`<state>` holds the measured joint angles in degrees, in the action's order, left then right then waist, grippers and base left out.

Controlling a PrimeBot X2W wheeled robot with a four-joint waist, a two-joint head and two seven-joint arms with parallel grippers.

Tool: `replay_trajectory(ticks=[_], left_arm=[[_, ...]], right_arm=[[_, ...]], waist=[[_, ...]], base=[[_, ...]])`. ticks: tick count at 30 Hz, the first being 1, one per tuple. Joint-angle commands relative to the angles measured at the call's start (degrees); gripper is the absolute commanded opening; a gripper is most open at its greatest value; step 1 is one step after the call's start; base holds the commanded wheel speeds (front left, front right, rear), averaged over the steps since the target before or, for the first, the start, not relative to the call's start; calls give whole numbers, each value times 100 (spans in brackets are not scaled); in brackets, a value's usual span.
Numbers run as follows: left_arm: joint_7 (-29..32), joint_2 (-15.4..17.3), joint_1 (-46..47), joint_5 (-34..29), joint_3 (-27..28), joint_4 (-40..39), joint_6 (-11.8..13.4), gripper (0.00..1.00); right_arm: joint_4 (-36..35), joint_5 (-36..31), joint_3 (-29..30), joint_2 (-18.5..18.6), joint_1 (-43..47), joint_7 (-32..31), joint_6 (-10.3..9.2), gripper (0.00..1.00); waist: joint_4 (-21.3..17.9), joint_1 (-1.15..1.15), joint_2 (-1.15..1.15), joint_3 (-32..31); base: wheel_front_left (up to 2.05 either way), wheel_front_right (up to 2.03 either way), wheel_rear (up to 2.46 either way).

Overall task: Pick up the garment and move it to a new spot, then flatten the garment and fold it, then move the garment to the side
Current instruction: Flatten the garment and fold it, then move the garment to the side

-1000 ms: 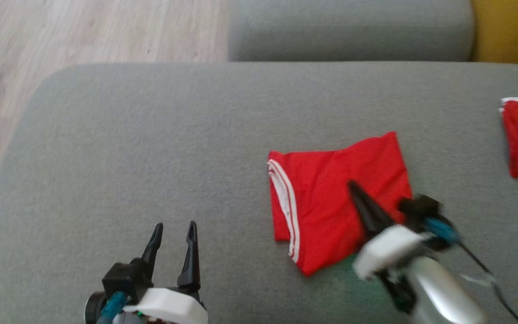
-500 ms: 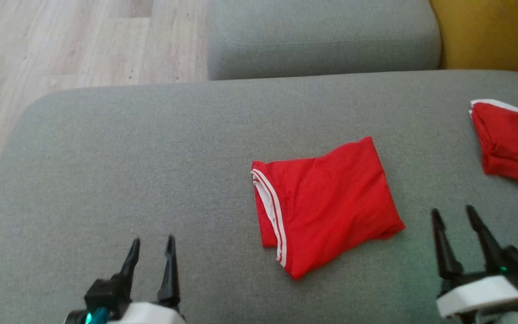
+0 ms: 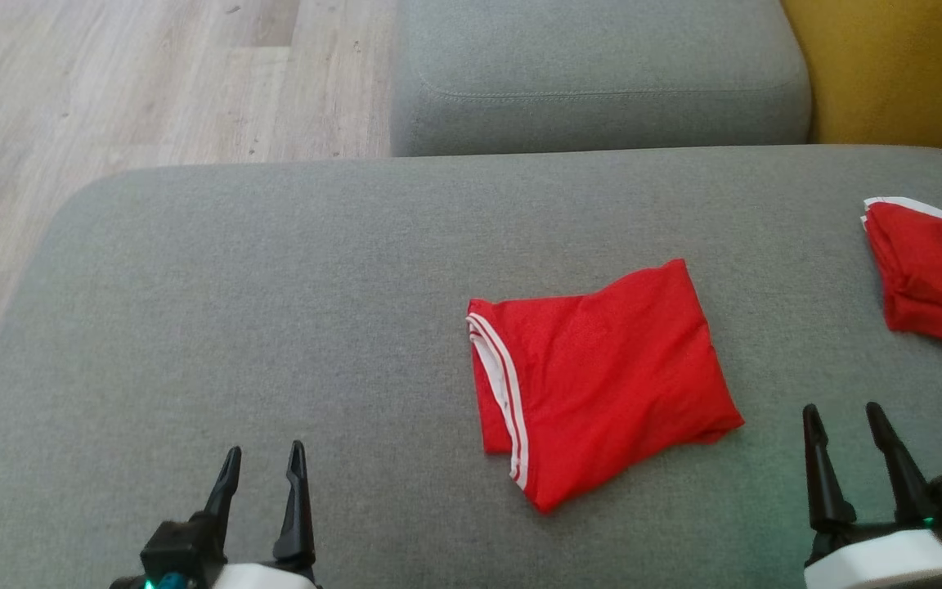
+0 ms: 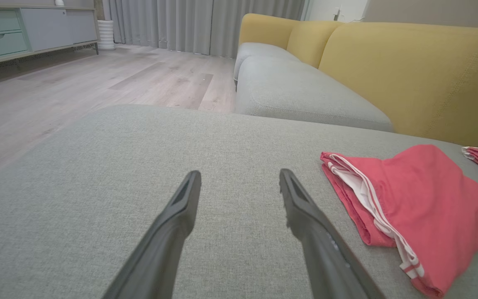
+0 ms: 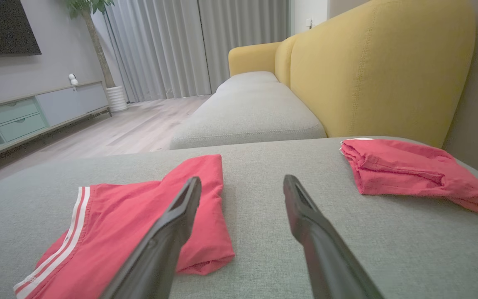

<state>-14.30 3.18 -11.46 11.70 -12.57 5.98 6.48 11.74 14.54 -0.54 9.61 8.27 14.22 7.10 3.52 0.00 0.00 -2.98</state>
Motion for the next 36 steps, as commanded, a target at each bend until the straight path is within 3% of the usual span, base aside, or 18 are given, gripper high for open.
replay_trajectory(ticks=[1,6,11,17,24,30,31,32,33,36], left_arm=[[-70,-28,191,-49,187,-216,-24,100],[-70,-29,207,-37,185,-290,-13,100],[-70,-29,321,-67,81,-299,-61,100],[-70,-30,530,-11,-63,-294,-71,100],[-70,-30,784,44,-232,-280,-17,100],[-70,-30,897,84,-320,-281,8,100],[-70,-30,907,90,-327,-286,16,100],[-70,-30,922,96,-334,-294,30,100],[-70,-30,939,105,-341,-305,48,100],[-70,-30,960,126,-332,-348,86,100]], right_arm=[[-134,4,-144,111,-126,77,39,100],[-155,917,-436,19,-487,-318,39,100],[-262,1779,-850,577,-1398,-2067,39,100],[456,2243,-837,924,-2228,-4044,39,100],[1409,2041,-610,1002,-2804,-4507,39,100],[2086,2173,-359,748,-3150,-4775,39,100],[2177,2232,-306,706,-3194,-4825,39,79],[2218,2273,-298,674,-3242,-4846,39,9],[2209,2370,-309,628,-3285,-4853,39,0],[2076,2488,-388,627,-3365,-4761,39,0]], waist=[[21,0,0,10],[55,0,0,121],[165,0,0,347],[490,0,0,665],[881,0,0,983],[1018,0,0,1151],[1018,0,0,1173],[1010,0,0,1199],[990,0,0,1220],[888,0,0,1262]], base=[[0,0,0],[0,0,0],[0,0,0],[0,0,0],[0,0,0],[0,0,0],[0,0,0],[0,0,0],[0,0,0],[0,0,0]])
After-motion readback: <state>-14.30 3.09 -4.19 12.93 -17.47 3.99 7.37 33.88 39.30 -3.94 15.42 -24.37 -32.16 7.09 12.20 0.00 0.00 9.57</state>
